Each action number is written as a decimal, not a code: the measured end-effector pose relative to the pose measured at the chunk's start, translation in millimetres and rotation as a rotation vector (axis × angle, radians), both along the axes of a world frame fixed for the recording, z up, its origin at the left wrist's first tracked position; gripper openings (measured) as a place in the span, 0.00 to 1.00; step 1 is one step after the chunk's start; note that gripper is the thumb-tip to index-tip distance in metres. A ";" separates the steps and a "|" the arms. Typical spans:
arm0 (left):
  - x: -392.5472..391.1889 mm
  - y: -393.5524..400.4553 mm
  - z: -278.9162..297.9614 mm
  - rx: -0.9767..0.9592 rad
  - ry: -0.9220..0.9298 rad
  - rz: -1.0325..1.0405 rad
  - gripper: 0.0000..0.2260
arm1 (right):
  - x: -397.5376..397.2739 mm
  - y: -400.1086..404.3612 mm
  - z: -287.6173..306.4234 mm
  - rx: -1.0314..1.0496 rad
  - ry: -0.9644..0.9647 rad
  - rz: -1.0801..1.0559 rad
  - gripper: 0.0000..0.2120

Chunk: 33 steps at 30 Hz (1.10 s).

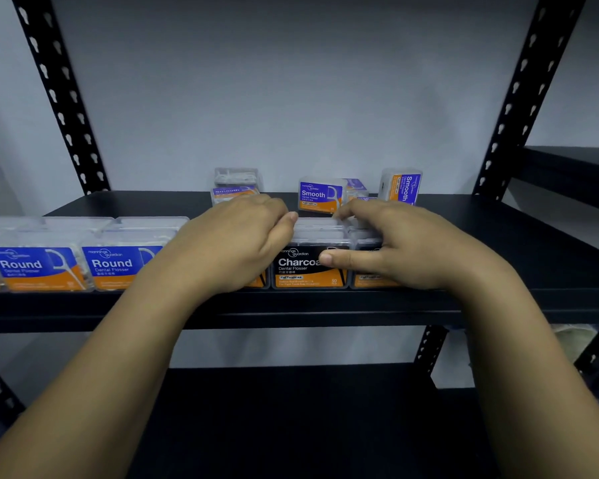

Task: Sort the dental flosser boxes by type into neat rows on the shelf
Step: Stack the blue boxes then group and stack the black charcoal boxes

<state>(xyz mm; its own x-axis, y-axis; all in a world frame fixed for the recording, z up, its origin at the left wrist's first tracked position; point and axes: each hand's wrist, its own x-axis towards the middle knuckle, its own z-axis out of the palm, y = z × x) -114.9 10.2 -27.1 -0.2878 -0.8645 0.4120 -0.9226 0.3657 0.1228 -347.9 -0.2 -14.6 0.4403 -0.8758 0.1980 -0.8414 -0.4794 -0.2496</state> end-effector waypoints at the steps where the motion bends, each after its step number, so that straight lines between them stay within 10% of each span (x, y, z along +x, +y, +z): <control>1: 0.1 0.0 0.1 0.004 0.000 -0.004 0.25 | 0.2 0.7 0.1 0.001 -0.001 0.001 0.41; 21: 29.7 2.3 49.7 0.240 0.124 -0.048 0.33 | -1.1 -11.8 13.2 0.065 -0.045 0.089 0.39; 33: 37.1 -0.8 55.9 0.426 -0.110 0.024 0.31 | -0.2 -14.1 10.2 0.062 0.003 0.139 0.38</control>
<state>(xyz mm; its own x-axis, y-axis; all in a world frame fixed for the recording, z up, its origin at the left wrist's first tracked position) -77.9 9.4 28.8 -0.2873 -0.9577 -0.0145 -0.9464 0.2815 0.1586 -348.1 -14.3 -4.5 0.5584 -0.8170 0.1438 -0.7689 -0.5748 -0.2801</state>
